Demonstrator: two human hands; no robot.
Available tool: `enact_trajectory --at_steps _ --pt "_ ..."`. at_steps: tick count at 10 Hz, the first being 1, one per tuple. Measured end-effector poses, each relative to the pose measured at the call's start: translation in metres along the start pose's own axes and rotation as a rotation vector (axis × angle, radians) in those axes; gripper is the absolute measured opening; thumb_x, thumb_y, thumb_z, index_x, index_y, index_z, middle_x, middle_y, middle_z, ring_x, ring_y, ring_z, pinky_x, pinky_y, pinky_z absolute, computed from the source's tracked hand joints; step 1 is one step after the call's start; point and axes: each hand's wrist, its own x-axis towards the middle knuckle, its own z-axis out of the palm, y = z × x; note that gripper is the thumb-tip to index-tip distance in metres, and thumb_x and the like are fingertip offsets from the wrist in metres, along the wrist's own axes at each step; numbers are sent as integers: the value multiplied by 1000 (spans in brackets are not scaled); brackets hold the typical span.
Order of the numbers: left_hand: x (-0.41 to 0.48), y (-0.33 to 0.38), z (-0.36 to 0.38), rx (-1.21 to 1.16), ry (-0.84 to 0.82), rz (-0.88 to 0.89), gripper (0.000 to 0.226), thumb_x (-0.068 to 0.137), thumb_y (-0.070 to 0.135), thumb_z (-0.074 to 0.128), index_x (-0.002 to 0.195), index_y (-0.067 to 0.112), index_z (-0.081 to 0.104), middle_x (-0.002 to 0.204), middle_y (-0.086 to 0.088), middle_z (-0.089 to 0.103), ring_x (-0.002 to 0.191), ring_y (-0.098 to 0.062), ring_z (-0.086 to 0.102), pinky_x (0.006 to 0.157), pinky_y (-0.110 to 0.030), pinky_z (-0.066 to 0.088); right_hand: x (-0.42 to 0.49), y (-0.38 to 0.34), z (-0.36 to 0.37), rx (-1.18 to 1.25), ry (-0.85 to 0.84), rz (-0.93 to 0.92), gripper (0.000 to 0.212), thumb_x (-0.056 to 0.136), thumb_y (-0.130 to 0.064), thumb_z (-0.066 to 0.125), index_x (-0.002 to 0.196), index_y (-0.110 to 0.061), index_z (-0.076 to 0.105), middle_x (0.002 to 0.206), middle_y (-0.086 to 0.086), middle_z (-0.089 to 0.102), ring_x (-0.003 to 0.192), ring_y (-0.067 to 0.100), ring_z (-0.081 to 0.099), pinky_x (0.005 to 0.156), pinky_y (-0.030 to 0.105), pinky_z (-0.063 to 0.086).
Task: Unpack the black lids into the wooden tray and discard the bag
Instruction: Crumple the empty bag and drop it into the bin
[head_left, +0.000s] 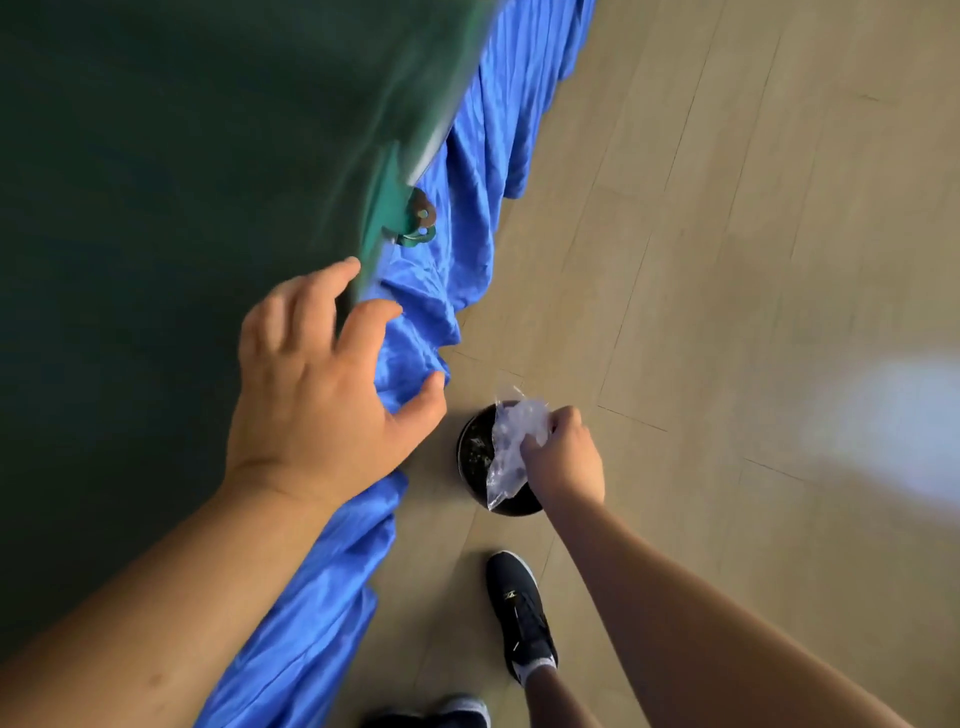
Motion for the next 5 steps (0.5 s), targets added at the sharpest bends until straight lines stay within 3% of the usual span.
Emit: enact_trajectory --at_steps 2,3,4,5 --pt "0 -1 2 35 -18 15 55 82 53 66 113 8 73 142 -26 58 125 -50 51 108 -59 38 24 14 27 -91 -29 35 61 92 -45 76 137 -13 50 139 11 56 119 36 61 93 45 53" --pt "-1 1 0 28 -19 18 54 81 53 66 110 8 73 142 -25 59 125 -50 52 107 -59 38 22 10 24 -114 -10 9 66 89 -48 77 140 -14 51 141 11 55 126 36 56 101 46 50" --pt "2 -1 -2 -16 -11 11 53 79 54 68 108 9 73 142 -22 60 125 -48 53 107 -59 39 19 -2 9 -130 -18 -62 65 89 -48 75 142 -16 52 143 10 56 128 35 55 102 45 49" --pt "6 -3 -7 -98 -12 -21 54 77 53 71 109 9 73 141 -18 63 122 -44 57 105 -56 42 3 -30 -21 -163 25 -247 70 89 -53 73 147 -20 50 146 6 55 134 31 49 106 43 45"
